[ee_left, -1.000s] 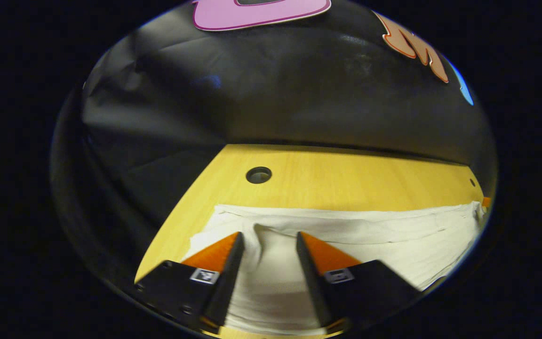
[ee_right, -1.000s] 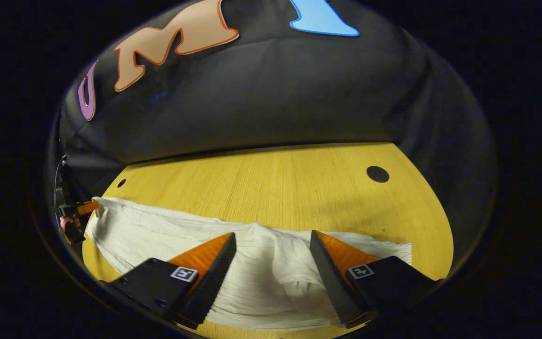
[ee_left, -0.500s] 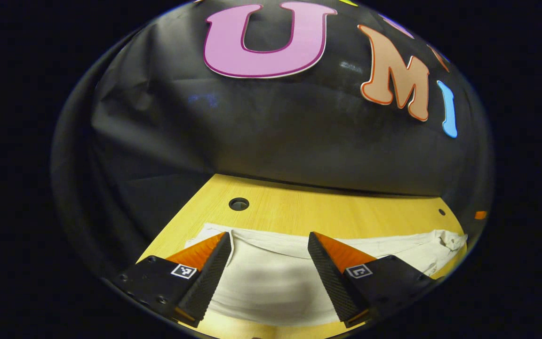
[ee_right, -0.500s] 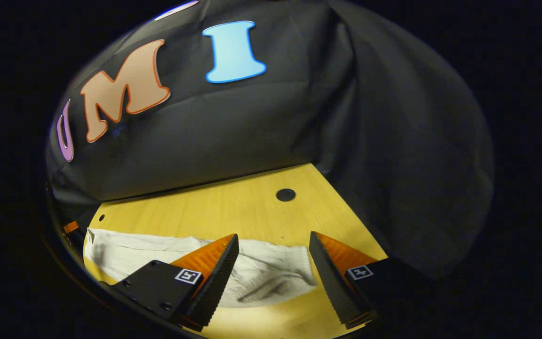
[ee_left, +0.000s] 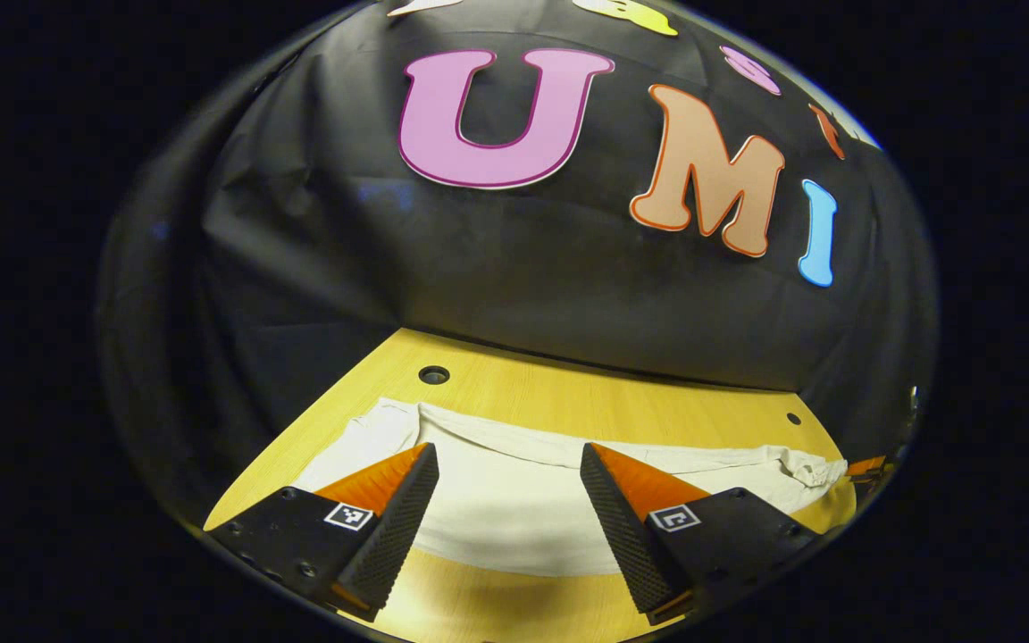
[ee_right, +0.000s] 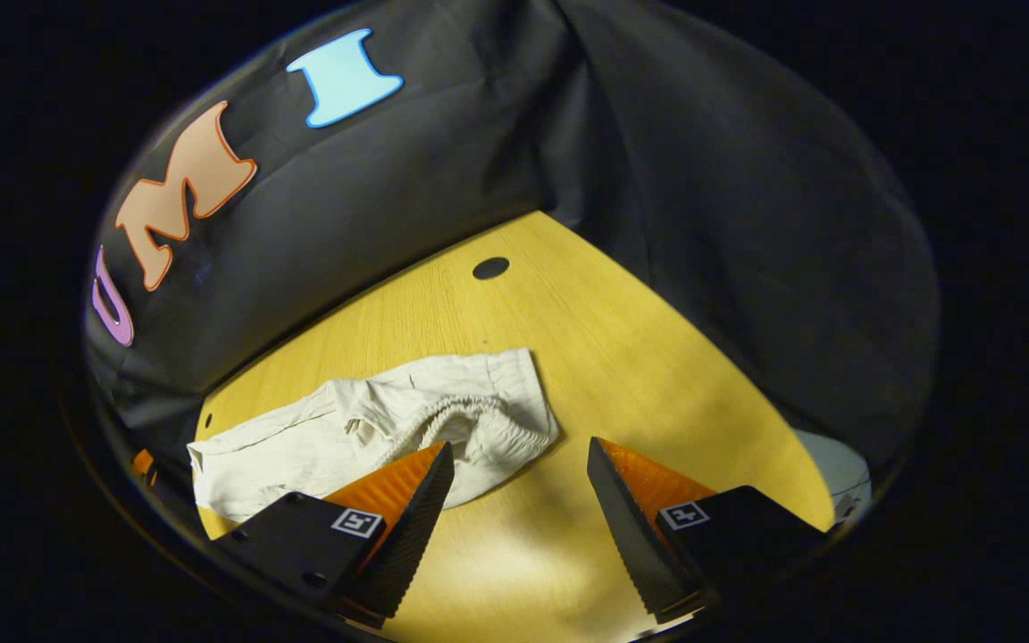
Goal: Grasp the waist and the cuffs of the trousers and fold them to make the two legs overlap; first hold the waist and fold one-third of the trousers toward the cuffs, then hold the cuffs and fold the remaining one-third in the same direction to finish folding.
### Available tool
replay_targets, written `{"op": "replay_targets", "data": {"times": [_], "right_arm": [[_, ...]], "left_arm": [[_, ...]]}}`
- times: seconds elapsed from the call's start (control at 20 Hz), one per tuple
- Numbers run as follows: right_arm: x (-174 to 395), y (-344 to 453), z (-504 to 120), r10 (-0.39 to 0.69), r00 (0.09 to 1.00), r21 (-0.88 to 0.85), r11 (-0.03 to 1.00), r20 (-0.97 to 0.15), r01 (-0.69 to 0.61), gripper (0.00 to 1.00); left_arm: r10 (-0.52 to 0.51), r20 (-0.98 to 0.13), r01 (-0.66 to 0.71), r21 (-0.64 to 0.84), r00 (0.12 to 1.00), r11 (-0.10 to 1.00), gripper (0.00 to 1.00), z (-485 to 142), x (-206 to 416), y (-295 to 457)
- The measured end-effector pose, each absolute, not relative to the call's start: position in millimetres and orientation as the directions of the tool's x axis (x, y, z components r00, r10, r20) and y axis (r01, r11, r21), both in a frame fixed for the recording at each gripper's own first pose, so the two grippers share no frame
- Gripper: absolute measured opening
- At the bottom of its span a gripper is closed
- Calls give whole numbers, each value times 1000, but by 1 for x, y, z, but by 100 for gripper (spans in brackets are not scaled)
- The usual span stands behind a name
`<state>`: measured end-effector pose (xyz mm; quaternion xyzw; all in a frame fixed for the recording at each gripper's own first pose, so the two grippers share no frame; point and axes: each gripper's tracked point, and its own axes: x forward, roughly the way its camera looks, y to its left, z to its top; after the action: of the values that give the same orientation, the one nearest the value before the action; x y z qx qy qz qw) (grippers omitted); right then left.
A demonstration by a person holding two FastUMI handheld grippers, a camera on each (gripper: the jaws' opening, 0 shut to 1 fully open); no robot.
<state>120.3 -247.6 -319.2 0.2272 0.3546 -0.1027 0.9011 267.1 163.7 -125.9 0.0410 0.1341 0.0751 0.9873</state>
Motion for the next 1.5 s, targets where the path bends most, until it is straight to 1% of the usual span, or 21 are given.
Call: {"op": "replay_targets", "data": {"times": [0.1, 0.15, 0.25, 0.4, 0.45, 0.5, 0.65, 0.7, 0.8, 0.9, 0.95, 1.0, 1.05, 1.1, 1.15, 1.3, 1.5], "right_arm": [[123, -242, -332, -3, 723, 384, 846, -691, 371, 90], [126, -240, -337, 0, 722, 396, 837, -692, 379, 96], [131, -237, -344, 9, 725, 419, 821, -689, 388, 95], [144, -232, -345, 26, 739, 465, 792, -673, 395, 94], [147, -230, -347, 33, 740, 479, 781, -672, 400, 84], [150, -230, -351, 26, 738, 486, 769, -674, 416, 92], [153, -234, -356, 13, 747, 538, 702, -664, 466, 65], [153, -236, -358, 18, 751, 564, 672, -660, 479, 60], [153, -234, -360, 39, 761, 615, 616, -648, 492, 46], [158, -229, -363, 66, 761, 644, 584, -645, 494, 33], [163, -230, -361, 61, 769, 648, 583, -636, 490, 27], [161, -230, -365, 59, 769, 640, 597, -636, 484, 31], [163, -231, -365, 53, 774, 631, 615, -632, 473, 20], [161, -232, -362, 40, 775, 623, 621, -631, 475, 19], [160, -231, -360, 30, 778, 616, 630, -628, 473, 14], [159, -233, -349, -6, 793, 587, 669, -609, 456, 14], [156, -220, -304, -15, 834, 560, 734, -552, 384, 14]], "left_arm": [[172, -248, -141, 139, 953, 980, 96, -126, 267, 165], [188, -243, -148, 175, 952, 973, 95, -124, 265, 164], [213, -242, -156, 231, 947, 960, 95, -124, 263, 159], [204, -233, -150, 231, 951, 961, 95, -115, 258, 146], [203, -230, -150, 225, 952, 963, 95, -114, 254, 140], [203, -228, -155, 214, 952, 965, 95, -115, 252, 135], [213, -205, -174, 196, 955, 965, 96, -112, 244, 123], [217, -200, -178, 198, 955, 964, 95, -109, 241, 121], [222, -189, -181, 212, 957, 960, 95, -106, 236, 120], [231, -187, -187, 227, 955, 956, 95, -103, 229, 119], [234, -183, -190, 229, 955, 955, 95, -102, 228, 118], [236, -179, -194, 225, 955, 955, 95, -101, 225, 118], [238, -178, -198, 218, 955, 956, 95, -101, 222, 118], [239, -177, -200, 213, 955, 956, 95, -101, 221, 118], [241, -177, -202, 211, 954, 956, 95, -101, 217, 119], [242, -173, -203, 216, 955, 955, 95, -99, 212, 121], [223, -167, -186, 209, 960, 960, 95, -96, 206, 125]]}}
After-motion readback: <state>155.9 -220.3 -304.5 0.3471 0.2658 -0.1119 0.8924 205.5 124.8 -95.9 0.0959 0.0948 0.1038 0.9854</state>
